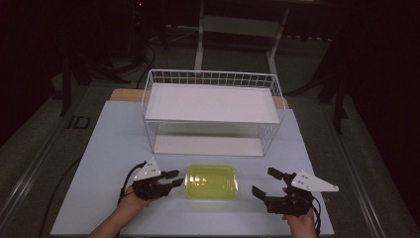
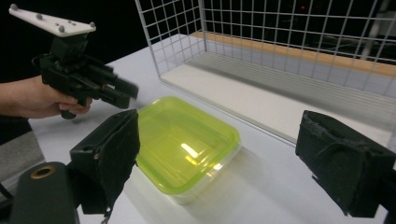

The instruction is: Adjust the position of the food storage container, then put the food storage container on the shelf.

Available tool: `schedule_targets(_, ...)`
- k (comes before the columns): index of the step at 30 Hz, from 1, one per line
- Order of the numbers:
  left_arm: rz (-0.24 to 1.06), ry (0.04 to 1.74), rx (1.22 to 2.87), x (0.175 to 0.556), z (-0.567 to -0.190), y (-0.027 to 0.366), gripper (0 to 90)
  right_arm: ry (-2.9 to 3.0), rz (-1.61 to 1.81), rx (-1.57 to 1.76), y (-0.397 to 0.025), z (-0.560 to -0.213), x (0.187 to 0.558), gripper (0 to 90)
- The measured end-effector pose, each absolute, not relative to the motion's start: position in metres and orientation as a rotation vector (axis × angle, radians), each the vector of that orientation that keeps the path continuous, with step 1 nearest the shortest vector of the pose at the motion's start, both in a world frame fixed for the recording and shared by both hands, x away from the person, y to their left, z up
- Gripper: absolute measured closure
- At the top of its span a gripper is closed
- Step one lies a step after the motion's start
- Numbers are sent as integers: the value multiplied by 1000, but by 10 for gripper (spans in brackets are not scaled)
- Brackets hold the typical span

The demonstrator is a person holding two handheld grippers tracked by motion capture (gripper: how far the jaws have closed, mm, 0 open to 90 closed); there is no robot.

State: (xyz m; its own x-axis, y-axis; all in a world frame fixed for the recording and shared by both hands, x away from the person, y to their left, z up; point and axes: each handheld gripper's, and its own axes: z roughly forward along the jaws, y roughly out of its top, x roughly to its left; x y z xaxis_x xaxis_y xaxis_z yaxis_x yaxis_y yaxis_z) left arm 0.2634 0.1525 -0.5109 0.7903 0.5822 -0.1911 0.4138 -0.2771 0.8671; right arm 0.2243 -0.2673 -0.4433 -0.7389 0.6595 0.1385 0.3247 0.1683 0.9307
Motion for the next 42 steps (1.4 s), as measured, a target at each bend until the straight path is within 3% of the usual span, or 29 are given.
schedule_targets(1, 197, 753, 1911, 263, -511, 153, 414, 2152, 1594, 943, -267, -443, 224, 136)
schedule_targets(2, 197, 753, 1911, 263, -511, 153, 414, 2147, 1592, 933, -266, -443, 224, 136)
schedule_targets(3, 168, 742, 1906, 259, -500, 154, 149, 2164, 1569, 889, -263, -441, 223, 128)
schedule_targets(7, 185, 718, 1861, 249, -483, 153, 15, 2172, 1549, 847, -256, -437, 224, 131)
schedule_targets(14, 188, 698, 1936, 247, -466, 137, 56, 2201, 1506, 799, -240, -432, 230, 132)
schedule_targets(25, 151, 860, 1942, 270, -479, 125, 64, 2287, 1467, 857, -221, -442, 261, 158)
schedule_targets(26, 122, 876, 1952, 274, -485, 122, 81, 2308, 1437, 867, -216, -449, 265, 212)
schedule_targets(28, 126, 898, 1967, 276, -491, 118, 149, 2334, 1421, 879, -213, -458, 269, 218)
schedule_targets(30, 98, 928, 1978, 278, -496, 115, 159, 2353, 1405, 878, -210, -465, 270, 240)
schedule_targets(42, 25, 1047, 1978, 278, -514, 113, 415, 2439, 1303, 934, -210, -495, 270, 246)
